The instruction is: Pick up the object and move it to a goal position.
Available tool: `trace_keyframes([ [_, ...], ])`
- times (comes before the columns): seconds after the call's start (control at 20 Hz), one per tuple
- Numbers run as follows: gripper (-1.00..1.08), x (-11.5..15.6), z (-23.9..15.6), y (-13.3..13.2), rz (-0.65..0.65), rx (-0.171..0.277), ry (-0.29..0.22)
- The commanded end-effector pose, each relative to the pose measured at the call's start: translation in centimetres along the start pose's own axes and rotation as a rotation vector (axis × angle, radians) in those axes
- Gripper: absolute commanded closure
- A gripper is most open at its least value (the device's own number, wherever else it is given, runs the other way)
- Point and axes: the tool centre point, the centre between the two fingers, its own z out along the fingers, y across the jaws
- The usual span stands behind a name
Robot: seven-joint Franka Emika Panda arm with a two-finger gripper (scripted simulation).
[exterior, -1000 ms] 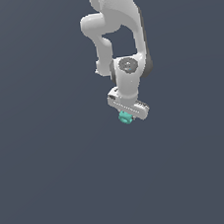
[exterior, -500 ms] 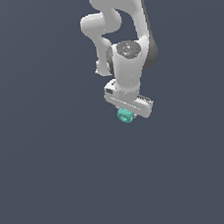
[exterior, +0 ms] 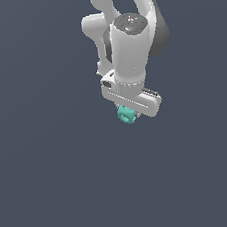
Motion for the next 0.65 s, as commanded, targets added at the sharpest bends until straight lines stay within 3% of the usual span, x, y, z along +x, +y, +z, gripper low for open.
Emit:
trace_keyframes([
  [0.0, 1.08, 0.7, -1.3, -0.4, 0.0, -0.001, -0.001],
  [0.6, 1.08, 2.2, -3.7, -1.2, -0.001, -0.001, -0.001],
])
